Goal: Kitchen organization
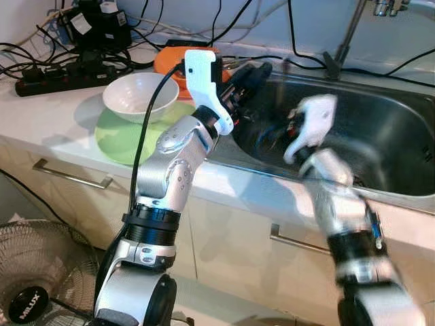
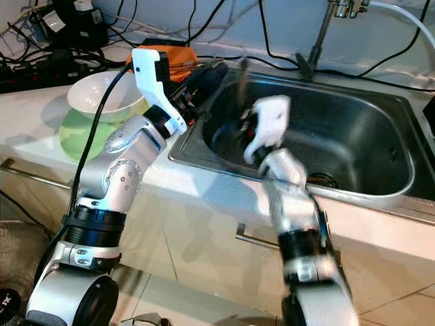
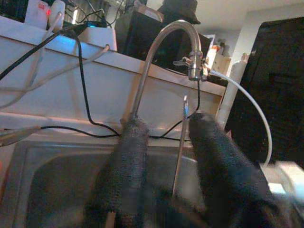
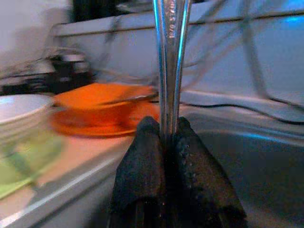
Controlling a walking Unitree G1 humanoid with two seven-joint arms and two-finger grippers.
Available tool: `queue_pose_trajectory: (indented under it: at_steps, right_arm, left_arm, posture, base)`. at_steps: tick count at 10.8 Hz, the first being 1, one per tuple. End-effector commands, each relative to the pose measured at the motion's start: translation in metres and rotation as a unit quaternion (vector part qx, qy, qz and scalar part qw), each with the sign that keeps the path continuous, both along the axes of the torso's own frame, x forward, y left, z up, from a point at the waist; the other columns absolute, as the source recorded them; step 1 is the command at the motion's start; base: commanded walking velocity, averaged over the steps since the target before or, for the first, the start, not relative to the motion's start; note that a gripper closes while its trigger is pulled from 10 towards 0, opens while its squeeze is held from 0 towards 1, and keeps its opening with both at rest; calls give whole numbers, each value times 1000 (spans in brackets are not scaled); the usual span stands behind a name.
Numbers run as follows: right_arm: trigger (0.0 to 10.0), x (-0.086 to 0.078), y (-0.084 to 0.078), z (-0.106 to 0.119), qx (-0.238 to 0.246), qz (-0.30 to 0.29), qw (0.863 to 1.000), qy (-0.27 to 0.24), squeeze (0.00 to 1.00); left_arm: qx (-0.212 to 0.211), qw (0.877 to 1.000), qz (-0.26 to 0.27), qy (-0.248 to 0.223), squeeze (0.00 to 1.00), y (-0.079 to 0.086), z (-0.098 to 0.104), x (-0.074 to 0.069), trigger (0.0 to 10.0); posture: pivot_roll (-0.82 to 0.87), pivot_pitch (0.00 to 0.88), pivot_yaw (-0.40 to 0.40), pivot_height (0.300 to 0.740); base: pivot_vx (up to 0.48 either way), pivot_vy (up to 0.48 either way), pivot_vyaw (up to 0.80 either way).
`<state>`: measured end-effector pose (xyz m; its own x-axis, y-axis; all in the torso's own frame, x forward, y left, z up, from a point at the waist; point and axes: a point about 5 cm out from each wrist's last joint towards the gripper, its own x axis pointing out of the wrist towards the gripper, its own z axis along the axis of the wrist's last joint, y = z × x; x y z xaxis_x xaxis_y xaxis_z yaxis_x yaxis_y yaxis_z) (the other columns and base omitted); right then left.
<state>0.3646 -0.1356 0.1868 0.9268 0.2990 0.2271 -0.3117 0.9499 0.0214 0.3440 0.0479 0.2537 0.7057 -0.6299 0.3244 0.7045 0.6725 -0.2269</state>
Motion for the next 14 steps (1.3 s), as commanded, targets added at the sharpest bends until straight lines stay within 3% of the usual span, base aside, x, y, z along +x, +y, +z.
queue_pose_trajectory:
  at_steps: [1,2,5,6,8,11,12,13,14]
  right_arm:
    - [4078,6,-14,3,2,-49,999,1,0]
    - [10000,13,-26,1,-2,-93,996,15,0]
    - [10000,26,-39,-19,-18,-153,984,86,0]
    - [10000,26,-39,-25,-21,-158,982,100,0]
    - [10000,27,-36,-40,-32,-161,977,135,0]
    - [10000,27,-33,-45,-34,-153,978,141,0]
    - [10000,26,-31,-46,-31,-148,978,142,545]
    - [10000,25,-28,-48,-32,-142,979,142,1000]
    - [10000,24,-25,-51,-35,-137,980,141,1000]
  left_arm:
    - [11,1000,16,8,918,4,-4,1,10000]
    - [30,998,38,28,0,10,-17,3,10000]
    - [127,988,74,55,0,19,-52,0,10000]
    - [132,986,67,70,0,17,-59,-4,10000]
    - [183,974,52,122,0,18,-85,-12,10000]
    - [218,963,47,153,0,19,-96,-18,10000]
    - [217,963,41,154,0,16,-98,-19,10000]
    - [217,964,38,152,0,15,-98,-19,10000]
    - [214,965,36,149,0,13,-97,-20,10000]
  posture:
    - [84,6,28,740]
    - [84,6,28,740]
    - [103,9,22,740]
    - [111,12,21,740]
    - [116,8,23,740]
    - [116,0,25,740]
    - [114,0,27,740]
    - [109,0,30,740]
    - [106,0,33,740]
  base:
    - [0,0,0]
    - [0,0,0]
    - [0,0,0]
    - [0,0,0]
    - [0,0,0]
    - [0,0,0]
    - [0,0,0]
    - [0,0,0]
    - [0,0,0]
